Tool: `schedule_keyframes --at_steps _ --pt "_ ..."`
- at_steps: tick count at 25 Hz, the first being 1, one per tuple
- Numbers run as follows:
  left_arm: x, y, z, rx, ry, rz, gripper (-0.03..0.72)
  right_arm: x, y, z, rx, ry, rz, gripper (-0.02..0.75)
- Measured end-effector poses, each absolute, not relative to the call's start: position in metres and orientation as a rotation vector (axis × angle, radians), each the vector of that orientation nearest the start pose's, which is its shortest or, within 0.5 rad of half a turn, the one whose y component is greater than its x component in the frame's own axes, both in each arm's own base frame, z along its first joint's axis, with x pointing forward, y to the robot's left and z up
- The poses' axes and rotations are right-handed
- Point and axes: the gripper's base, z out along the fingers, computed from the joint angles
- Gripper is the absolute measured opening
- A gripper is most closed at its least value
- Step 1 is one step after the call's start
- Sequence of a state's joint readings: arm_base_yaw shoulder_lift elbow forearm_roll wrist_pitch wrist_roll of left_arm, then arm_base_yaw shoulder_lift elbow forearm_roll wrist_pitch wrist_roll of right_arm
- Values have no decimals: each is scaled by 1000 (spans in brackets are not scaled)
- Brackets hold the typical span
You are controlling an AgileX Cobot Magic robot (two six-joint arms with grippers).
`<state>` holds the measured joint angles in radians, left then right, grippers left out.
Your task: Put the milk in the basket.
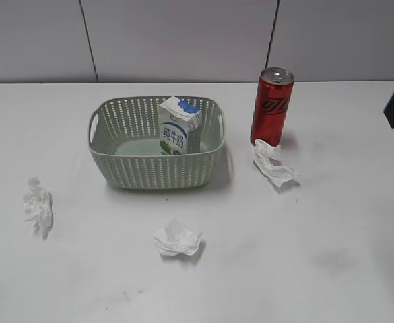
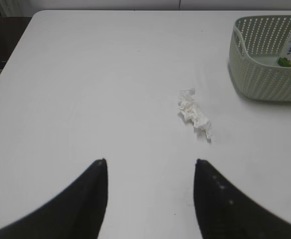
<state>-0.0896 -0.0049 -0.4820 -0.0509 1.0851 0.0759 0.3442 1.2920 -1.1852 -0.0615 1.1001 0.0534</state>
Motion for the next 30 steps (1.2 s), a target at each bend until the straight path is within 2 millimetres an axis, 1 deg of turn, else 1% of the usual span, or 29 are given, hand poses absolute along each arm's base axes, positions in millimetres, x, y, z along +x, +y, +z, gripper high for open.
schedule_keyframes --at_steps 3,9,16,19,23,26,30 --pt "-5 -4 270 175 2074 -70 426 206 69 329 -383 2661 53 617" --pt "-5 -4 270 175 2074 -70 426 145 47 316 -367 2608 69 619" --pt "-5 -4 270 175 2074 -70 426 88 26 304 -361 2566 76 659" --pt "-5 -4 270 175 2074 -70 426 70 20 299 -359 2526 90 662" --pt "-5 -4 270 175 2074 -70 426 51 16 287 -378 2479 125 662" --pt "-5 -4 270 175 2074 -70 426 43 14 273 -403 2454 130 663" --pt "-5 -4 270 175 2074 -70 426 40 13 258 -431 2424 127 664"
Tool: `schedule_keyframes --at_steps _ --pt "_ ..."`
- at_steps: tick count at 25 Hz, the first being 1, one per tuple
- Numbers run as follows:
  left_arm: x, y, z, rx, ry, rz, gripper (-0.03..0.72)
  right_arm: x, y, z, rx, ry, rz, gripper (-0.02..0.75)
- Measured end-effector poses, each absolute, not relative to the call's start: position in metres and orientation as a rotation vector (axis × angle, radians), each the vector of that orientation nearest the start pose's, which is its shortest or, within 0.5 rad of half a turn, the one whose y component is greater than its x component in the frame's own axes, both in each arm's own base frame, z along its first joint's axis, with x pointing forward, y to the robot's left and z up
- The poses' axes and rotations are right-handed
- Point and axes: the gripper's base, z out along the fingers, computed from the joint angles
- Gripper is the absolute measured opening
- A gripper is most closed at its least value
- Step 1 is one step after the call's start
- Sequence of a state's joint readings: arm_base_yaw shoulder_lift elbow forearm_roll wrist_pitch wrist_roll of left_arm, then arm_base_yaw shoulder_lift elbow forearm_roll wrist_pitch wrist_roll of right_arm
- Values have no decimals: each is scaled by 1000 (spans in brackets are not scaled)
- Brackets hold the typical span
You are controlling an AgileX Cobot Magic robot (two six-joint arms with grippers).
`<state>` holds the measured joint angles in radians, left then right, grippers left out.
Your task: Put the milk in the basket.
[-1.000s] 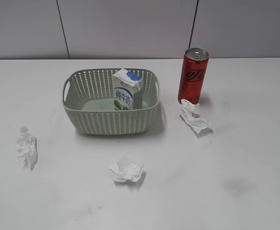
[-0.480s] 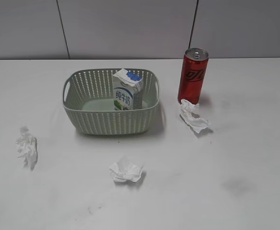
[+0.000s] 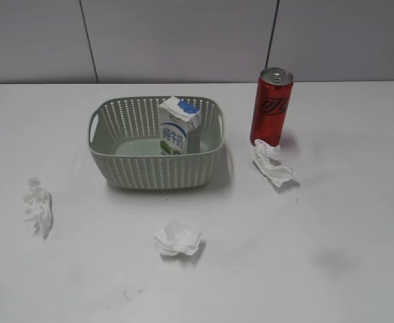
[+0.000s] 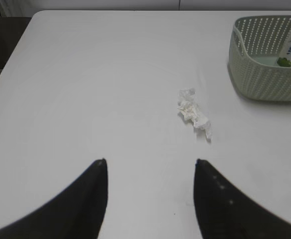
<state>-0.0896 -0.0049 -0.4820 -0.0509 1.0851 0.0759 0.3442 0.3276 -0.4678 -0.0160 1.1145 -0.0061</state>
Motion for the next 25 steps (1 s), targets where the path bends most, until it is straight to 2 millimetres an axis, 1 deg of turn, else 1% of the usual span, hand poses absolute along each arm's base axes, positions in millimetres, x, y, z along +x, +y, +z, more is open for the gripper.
schedule_keyframes --at_steps 9,11,16,19,25 --pt "-5 -4 270 175 2074 -70 426 48 16 256 -447 2312 136 661" --pt "-5 -4 270 175 2074 -70 426 49 17 252 -448 2309 143 657" --pt "-5 -4 270 175 2074 -70 426 50 18 253 -448 2301 151 645" --pt "-5 -4 270 175 2074 -70 426 50 18 253 -449 2301 150 611" --pt "-5 -4 270 175 2074 -70 426 49 18 253 -449 2297 151 507"
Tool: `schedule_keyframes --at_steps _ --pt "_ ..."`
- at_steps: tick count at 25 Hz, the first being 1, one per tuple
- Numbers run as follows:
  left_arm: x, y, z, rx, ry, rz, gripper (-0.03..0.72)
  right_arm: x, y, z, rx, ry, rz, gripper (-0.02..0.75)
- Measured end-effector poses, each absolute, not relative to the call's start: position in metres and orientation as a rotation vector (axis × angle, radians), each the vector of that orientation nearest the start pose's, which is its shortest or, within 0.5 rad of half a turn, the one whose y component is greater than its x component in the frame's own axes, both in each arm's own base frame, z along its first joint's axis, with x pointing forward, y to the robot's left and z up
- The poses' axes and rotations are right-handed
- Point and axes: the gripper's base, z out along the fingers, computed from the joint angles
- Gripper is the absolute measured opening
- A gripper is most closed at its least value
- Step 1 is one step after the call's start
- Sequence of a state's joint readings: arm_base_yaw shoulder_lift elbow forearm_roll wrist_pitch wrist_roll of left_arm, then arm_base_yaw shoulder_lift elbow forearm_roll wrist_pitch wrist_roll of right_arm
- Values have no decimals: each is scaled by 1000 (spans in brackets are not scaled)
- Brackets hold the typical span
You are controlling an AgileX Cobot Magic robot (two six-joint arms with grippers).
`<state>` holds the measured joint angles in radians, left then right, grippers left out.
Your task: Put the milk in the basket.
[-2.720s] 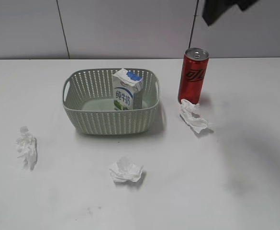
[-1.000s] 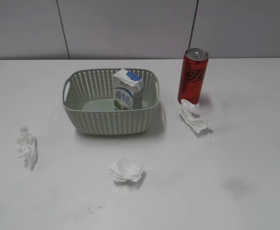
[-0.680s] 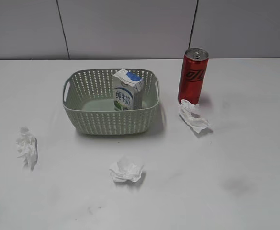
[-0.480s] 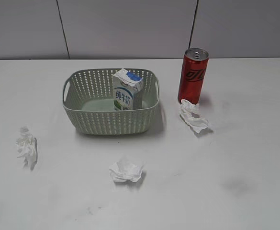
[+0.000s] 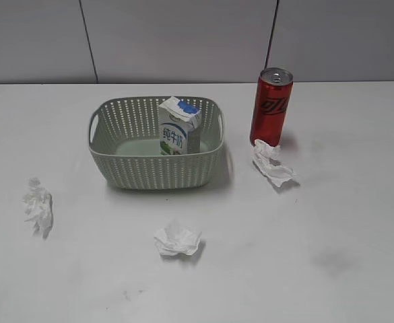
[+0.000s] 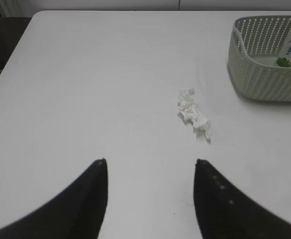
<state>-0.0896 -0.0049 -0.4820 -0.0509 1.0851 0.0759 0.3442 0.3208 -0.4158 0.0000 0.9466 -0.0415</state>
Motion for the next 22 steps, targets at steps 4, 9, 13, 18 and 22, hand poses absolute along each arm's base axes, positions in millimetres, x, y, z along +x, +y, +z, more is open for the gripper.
schedule_keyframes --at_steps 4,9,13,18,22 --pt "-5 -4 270 175 2074 -70 426 44 15 255 -430 2253 151 467" --pt "-5 -4 270 175 2074 -70 426 32 8 259 -312 2164 114 450" --pt "-5 -4 270 175 2074 -70 426 22 3 261 -207 2094 67 450" --pt "-5 -4 270 175 2074 -70 426 9 1 262 -136 2010 32 450" --pt "-5 -4 270 175 2074 -70 426 8 1 263 -127 2004 27 450"
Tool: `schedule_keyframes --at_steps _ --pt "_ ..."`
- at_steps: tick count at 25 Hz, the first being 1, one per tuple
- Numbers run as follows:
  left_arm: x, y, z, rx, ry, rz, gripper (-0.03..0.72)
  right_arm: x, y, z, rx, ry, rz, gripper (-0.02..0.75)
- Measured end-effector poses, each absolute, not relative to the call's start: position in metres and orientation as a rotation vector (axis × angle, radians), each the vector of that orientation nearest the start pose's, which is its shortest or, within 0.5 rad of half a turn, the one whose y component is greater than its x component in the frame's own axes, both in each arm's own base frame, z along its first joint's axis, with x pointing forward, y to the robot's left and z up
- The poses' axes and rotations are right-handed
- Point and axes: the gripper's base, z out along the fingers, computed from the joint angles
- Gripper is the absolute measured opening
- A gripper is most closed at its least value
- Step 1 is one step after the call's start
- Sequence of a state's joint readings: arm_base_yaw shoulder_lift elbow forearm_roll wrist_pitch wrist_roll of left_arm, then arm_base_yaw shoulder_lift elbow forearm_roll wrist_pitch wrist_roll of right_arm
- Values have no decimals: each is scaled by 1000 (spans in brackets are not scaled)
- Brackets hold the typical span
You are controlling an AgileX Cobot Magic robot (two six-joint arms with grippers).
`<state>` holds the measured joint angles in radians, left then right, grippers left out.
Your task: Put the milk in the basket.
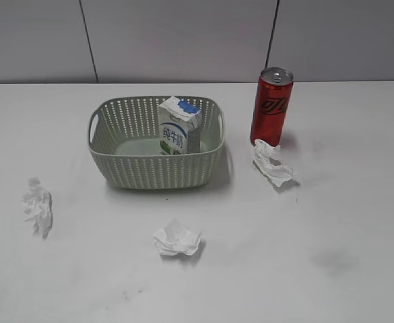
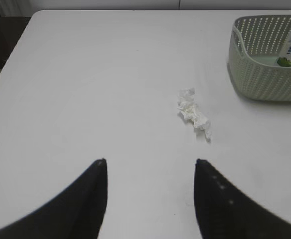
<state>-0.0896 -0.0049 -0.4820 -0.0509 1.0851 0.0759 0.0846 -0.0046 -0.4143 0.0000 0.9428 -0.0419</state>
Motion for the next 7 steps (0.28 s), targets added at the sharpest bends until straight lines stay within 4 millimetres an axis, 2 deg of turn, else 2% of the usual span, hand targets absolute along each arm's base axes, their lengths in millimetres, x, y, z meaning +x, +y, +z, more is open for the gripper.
schedule_keyframes --at_steps 7 --pt "-5 -4 270 175 2074 -70 426 8 1 263 -127 2004 27 450"
